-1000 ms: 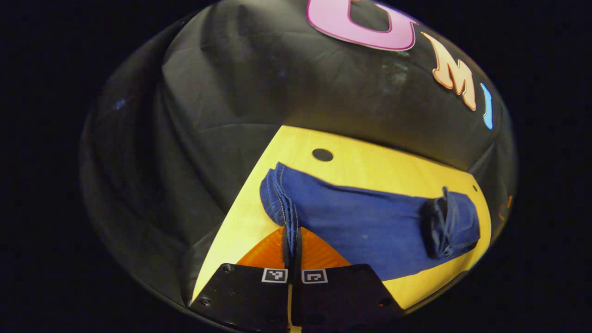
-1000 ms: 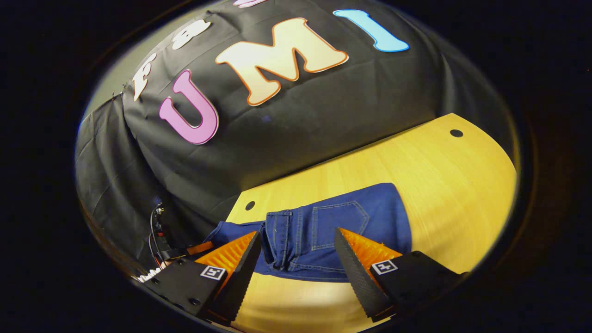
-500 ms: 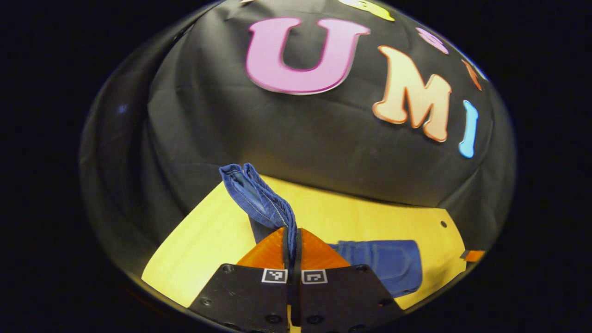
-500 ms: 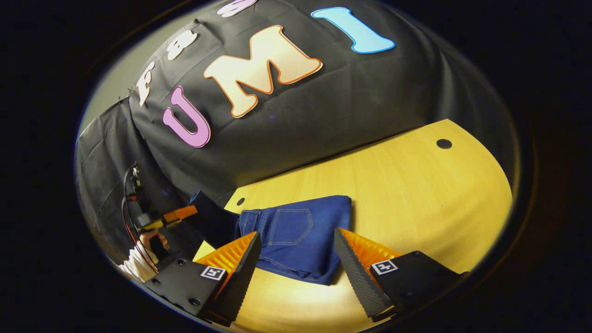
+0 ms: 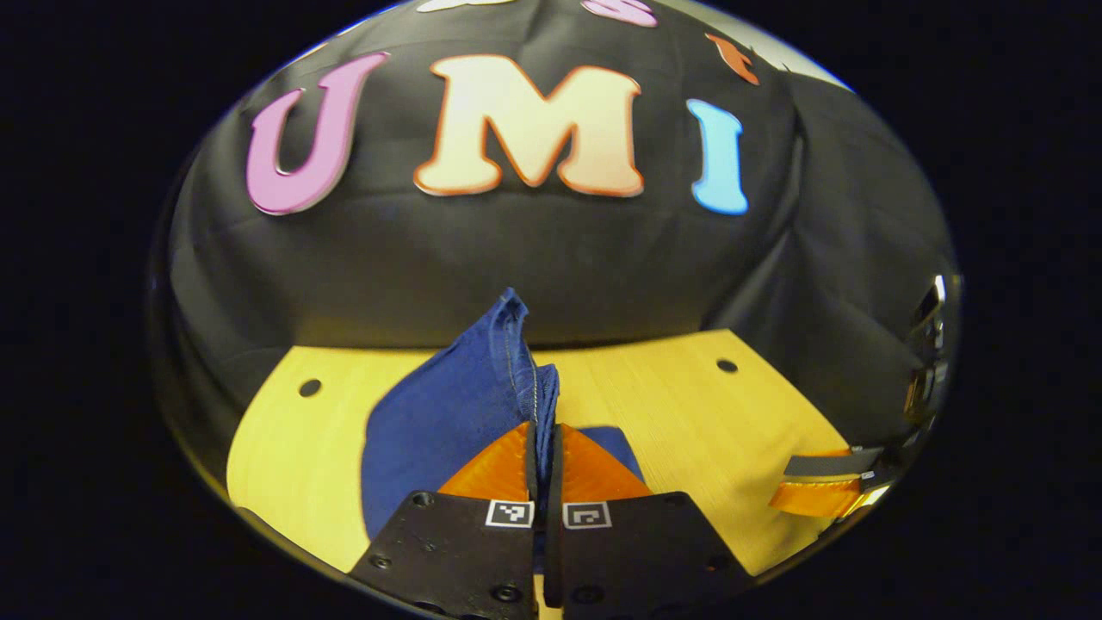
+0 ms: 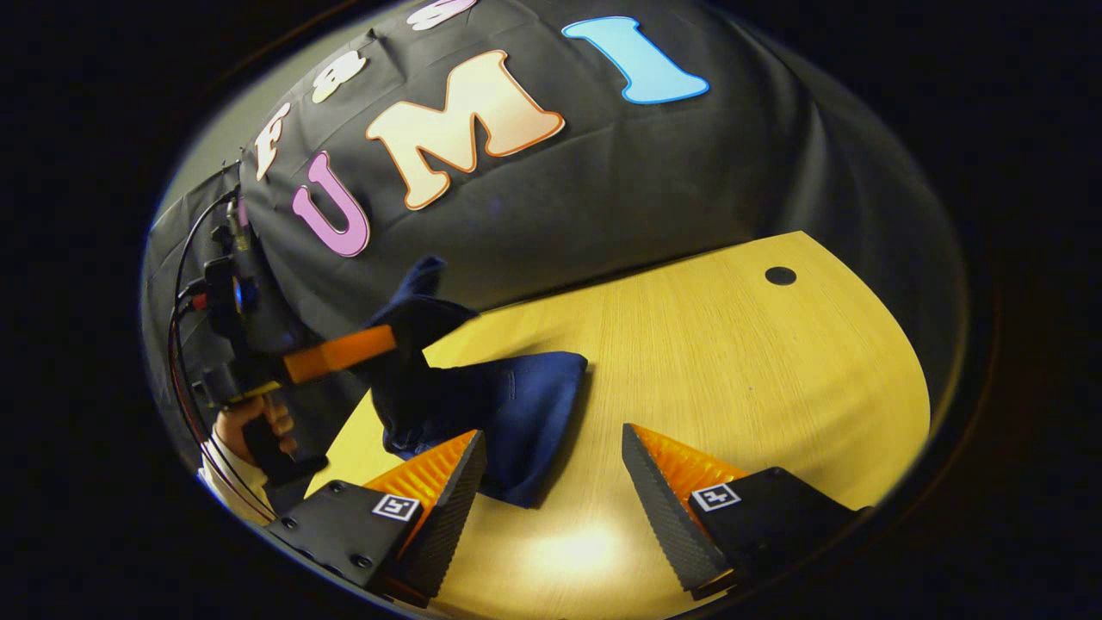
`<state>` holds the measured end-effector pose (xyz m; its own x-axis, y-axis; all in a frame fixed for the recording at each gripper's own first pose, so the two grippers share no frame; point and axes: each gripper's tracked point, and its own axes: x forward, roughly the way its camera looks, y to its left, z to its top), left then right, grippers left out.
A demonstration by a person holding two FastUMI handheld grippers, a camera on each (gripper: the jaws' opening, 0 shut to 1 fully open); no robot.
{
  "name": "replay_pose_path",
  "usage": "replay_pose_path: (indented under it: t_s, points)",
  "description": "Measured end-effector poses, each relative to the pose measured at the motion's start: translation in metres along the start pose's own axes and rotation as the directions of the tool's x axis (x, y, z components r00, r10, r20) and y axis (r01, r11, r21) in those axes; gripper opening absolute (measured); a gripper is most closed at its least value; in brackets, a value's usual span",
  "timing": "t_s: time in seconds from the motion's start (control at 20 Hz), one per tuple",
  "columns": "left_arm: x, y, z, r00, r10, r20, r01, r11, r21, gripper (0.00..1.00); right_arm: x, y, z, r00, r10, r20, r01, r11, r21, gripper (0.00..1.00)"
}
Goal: Grasp the waist and the cuffs of the jeans and fold them to make the two legs overlap; first hold the waist and fold one-third of the jeans toward the cuffs, then hold the cuffs and fold the remaining one-third in the same direction to finish folding.
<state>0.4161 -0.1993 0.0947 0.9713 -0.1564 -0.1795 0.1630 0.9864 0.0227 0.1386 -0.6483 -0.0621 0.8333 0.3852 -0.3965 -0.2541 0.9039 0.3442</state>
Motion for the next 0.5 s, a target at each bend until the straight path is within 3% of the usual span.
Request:
replay_pose_path:
  t_s: [0.2,0.25,0.35,0.4,0.5]
  points:
    - [0.028,-0.014,-0.078,0.988,0.070,-0.138,-0.059,0.995,0.078,0.00,-0.010,-0.013,-0.017,0.999,-0.026,-0.019,0.026,1.000,0.011,0.98]
    - [0.029,-0.011,-0.091,0.983,0.083,-0.162,-0.072,0.994,0.077,0.00,-0.012,-0.015,-0.021,0.999,-0.032,-0.022,0.032,0.999,0.013,0.94]
    - [0.028,-0.021,-0.109,0.977,0.047,-0.208,-0.043,0.999,0.021,0.03,-0.016,-0.017,-0.028,0.999,-0.041,-0.032,0.041,0.999,0.020,0.98]
    - [0.024,-0.021,-0.115,0.976,0.033,-0.216,-0.037,0.999,-0.017,0.14,-0.017,-0.016,-0.031,0.998,-0.045,-0.034,0.046,0.999,0.025,0.99]
    - [0.014,-0.024,-0.112,0.979,-0.002,-0.203,-0.018,0.995,-0.099,0.57,-0.022,-0.014,-0.035,0.998,-0.053,-0.031,0.054,0.998,0.027,0.99]
